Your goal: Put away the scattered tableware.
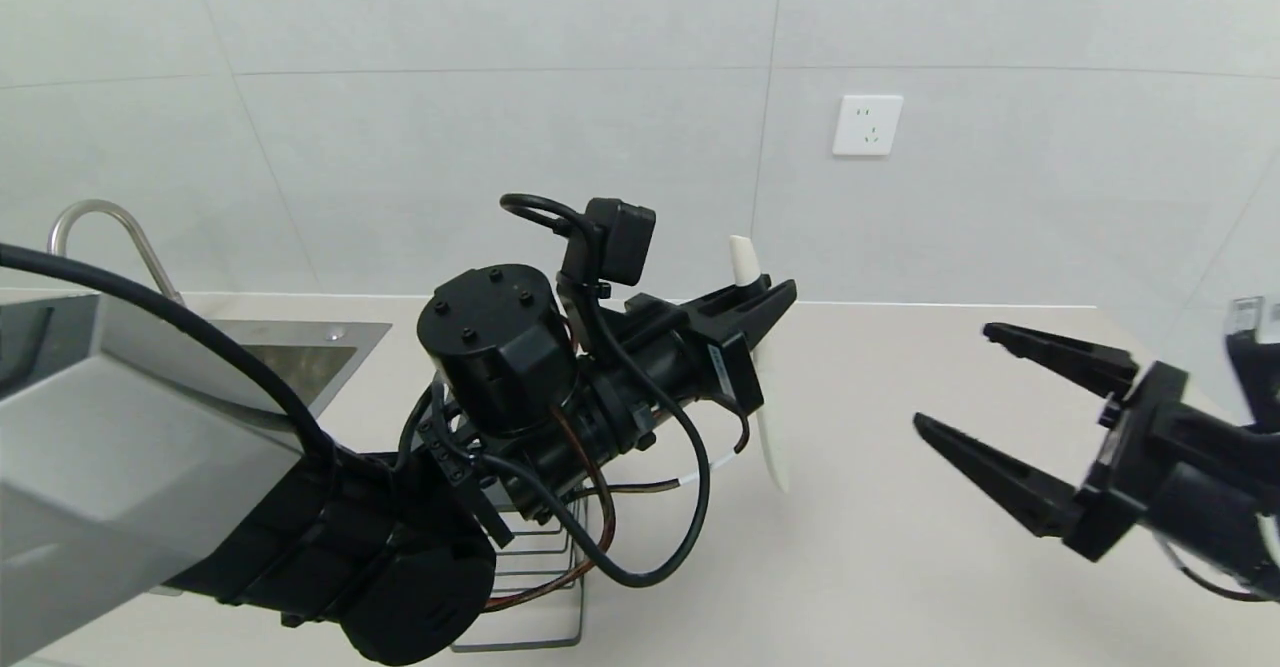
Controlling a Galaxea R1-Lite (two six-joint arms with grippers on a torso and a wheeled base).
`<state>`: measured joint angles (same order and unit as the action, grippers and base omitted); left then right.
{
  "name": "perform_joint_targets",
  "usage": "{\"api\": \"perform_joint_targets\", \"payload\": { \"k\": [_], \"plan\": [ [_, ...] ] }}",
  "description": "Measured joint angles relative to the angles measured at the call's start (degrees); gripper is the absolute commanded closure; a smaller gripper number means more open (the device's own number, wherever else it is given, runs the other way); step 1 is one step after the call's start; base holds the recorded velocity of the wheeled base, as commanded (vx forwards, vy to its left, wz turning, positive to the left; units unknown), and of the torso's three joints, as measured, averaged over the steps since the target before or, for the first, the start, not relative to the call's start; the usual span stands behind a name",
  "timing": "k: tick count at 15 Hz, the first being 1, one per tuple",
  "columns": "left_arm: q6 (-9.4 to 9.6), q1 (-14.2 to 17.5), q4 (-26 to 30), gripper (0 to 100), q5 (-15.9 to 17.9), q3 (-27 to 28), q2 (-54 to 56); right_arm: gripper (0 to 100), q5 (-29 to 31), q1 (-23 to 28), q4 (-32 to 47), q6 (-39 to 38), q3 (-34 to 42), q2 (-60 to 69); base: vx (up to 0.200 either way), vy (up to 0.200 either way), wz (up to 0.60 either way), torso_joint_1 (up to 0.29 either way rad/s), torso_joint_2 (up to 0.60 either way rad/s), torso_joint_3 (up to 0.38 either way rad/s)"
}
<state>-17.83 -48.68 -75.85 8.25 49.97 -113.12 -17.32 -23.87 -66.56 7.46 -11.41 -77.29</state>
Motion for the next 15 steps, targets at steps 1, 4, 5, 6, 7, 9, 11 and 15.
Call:
{"api": "perform_joint_targets", "payload": {
  "k": [1,4,5,6,7,9,11,15],
  "plan": [
    [1.15,-0.02,0.0,100,0.0,-0.66,0.3,0,0.0,2.9,0.09,0.0,1.41,3.67,0.0,0.0,0.0,0.0,0.0,0.0],
    [1.41,-0.33,0.45,100,-0.07,-1.29,1.88,100,-0.02,10.81,1.5,0.01,5.94,15.43,0.0,0.0,0.0,0.0,0.0,0.0],
    [1.41,-0.33,0.45,100,-0.05,-1.49,2.51,100,-0.02,13.54,3.25,0.04,7.25,20.02,0.0,0.0,0.0,0.0,0.0,0.0],
    [1.41,-0.3,0.44,100,-0.07,-2.18,3.19,100,-0.07,16.13,6.11,0.01,8.25,24.89,0.0,0.0,0.0,0.0,0.0,0.0],
    [1.44,-0.16,0.41,100,-0.07,-2.78,3.74,100,-0.11,18.05,8.92,0.0,8.87,29.25,0.0,0.0,0.0,0.0,0.0,0.0],
    [1.45,-0.07,0.41,100,-0.07,-3.74,5.07,100,-0.24,20.93,15.58,-0.02,9.81,39.86,0.0,0.0,0.0,0.0,0.0,0.0],
    [1.5,-0.05,0.39,100,-0.1,-4.06,6.06,100,-0.85,21.87,21.78,0.11,10.47,49.18,0.0,0.0,0.0,0.0,0.0,0.0],
    [1.55,0.06,0.2,100,-0.1,-4.49,7.46,100,-1.43,18.2,35.11,1.67,11.2,64.72,0.0,0.0,0.0,0.0,0.0,0.0]
  ]
}}
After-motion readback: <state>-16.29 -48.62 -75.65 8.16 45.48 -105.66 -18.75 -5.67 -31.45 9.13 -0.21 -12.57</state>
